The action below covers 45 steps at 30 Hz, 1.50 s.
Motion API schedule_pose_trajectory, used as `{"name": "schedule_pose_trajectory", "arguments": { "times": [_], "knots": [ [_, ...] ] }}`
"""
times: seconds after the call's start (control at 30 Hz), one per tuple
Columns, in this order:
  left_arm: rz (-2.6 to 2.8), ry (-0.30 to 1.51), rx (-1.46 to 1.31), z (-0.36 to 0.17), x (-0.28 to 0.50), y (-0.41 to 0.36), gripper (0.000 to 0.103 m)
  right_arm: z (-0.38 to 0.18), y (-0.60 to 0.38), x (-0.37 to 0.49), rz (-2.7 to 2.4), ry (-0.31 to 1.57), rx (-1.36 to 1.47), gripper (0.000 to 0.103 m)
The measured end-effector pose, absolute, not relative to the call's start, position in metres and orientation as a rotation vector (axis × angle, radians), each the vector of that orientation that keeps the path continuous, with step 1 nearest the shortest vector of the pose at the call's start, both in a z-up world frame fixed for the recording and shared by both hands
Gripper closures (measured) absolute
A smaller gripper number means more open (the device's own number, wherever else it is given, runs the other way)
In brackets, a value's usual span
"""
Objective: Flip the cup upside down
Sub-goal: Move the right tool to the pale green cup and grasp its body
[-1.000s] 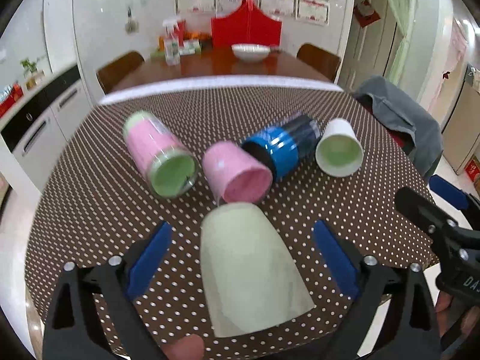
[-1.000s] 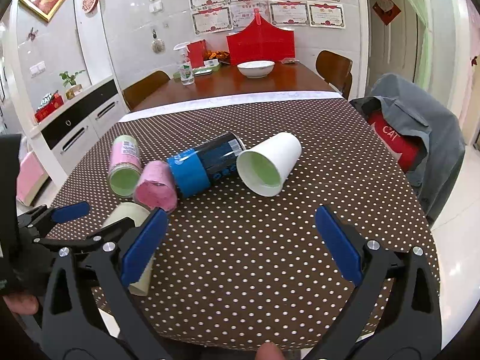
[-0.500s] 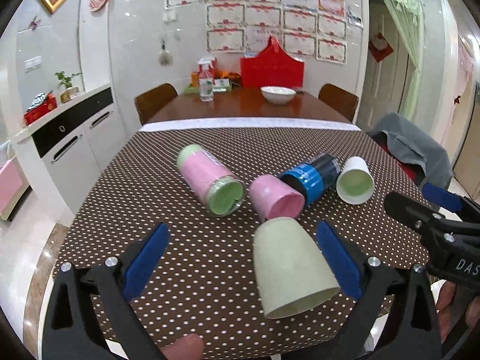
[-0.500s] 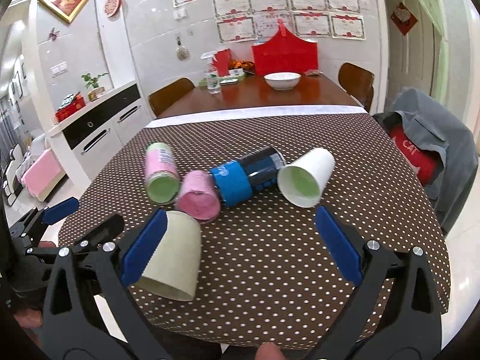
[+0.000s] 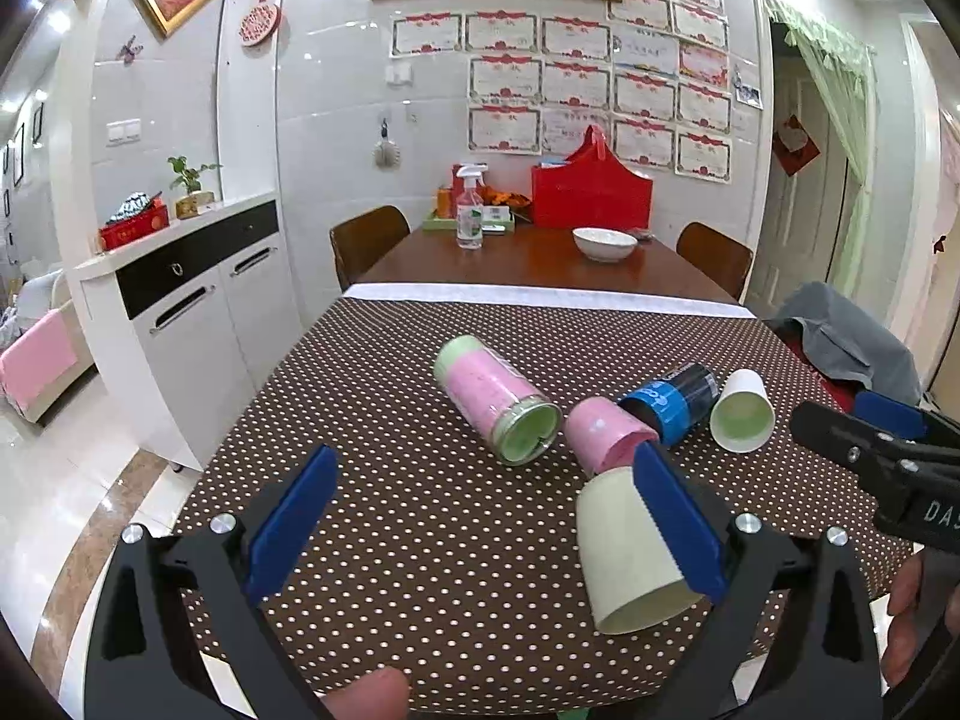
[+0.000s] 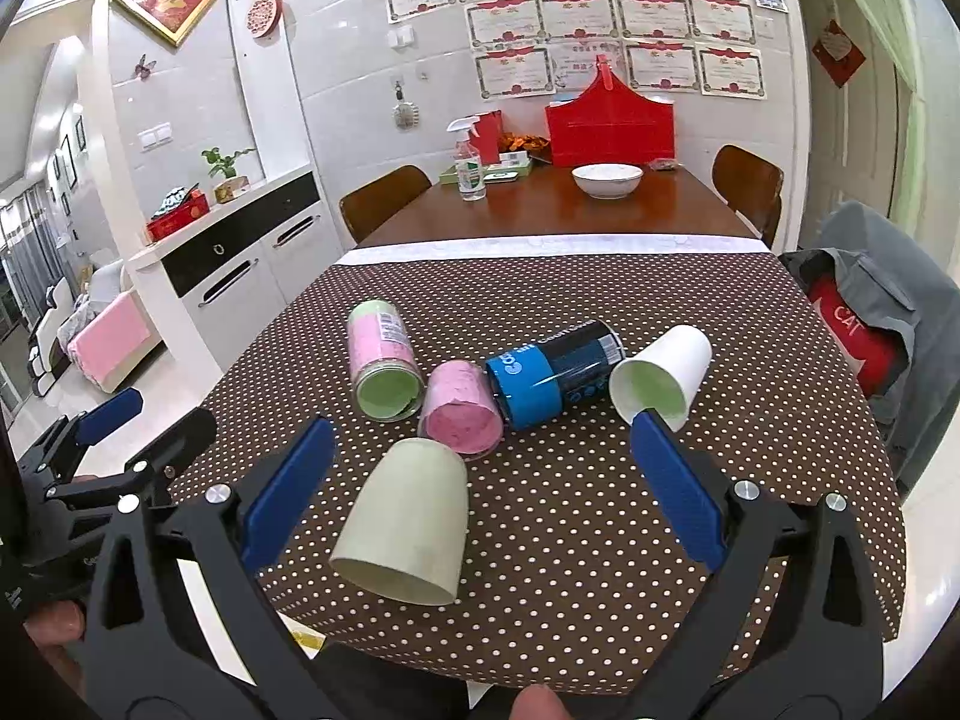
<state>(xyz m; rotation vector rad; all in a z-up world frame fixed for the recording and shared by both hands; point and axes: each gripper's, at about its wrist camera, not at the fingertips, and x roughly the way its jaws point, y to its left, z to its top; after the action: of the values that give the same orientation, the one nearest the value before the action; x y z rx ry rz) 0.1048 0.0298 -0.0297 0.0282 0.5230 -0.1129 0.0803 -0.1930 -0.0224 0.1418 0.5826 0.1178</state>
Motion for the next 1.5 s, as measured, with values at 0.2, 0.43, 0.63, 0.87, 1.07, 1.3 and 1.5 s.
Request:
{"name": "schedule_pose_trajectory", "arguments": {
  "times": [0.2,0.43,0.63,0.87,1.07,1.3,1.5],
  "knots": [
    [-0.080,0.498,0.030,-0.029,0.095,0.043,0.006,-0.027,-0.187,0.088,0.152,0.621,0.142,0.006],
    [-0.045,0.472,0.036,-0.031,0.092,0.059,0.006,-0.035,-0.180,0.100,0.209,0.685,0.166,0.006],
    [-0.022,0.481,0.037,-0.038,0.100,0.068,0.006,-0.051,-0.177,0.120,0.226,0.780,0.186,0.006],
    [-0.002,0.478,0.048,-0.047,0.103,0.070,0.006,-0.072,-0.171,0.147,0.227,0.921,0.187,0.006],
    [0.008,0.492,0.036,-0.058,0.106,0.077,0.006,-0.086,-0.152,0.166,0.242,1.023,0.147,0.006],
    [0.028,0.523,0.009,-0.073,0.112,0.090,0.006,-0.099,-0.144,0.183,0.241,1.121,0.125,0.006],
    [0.021,0.536,-0.003,-0.081,0.113,0.093,0.006,-0.108,-0.139,0.198,0.243,1.199,0.124,0.006]
  ]
}}
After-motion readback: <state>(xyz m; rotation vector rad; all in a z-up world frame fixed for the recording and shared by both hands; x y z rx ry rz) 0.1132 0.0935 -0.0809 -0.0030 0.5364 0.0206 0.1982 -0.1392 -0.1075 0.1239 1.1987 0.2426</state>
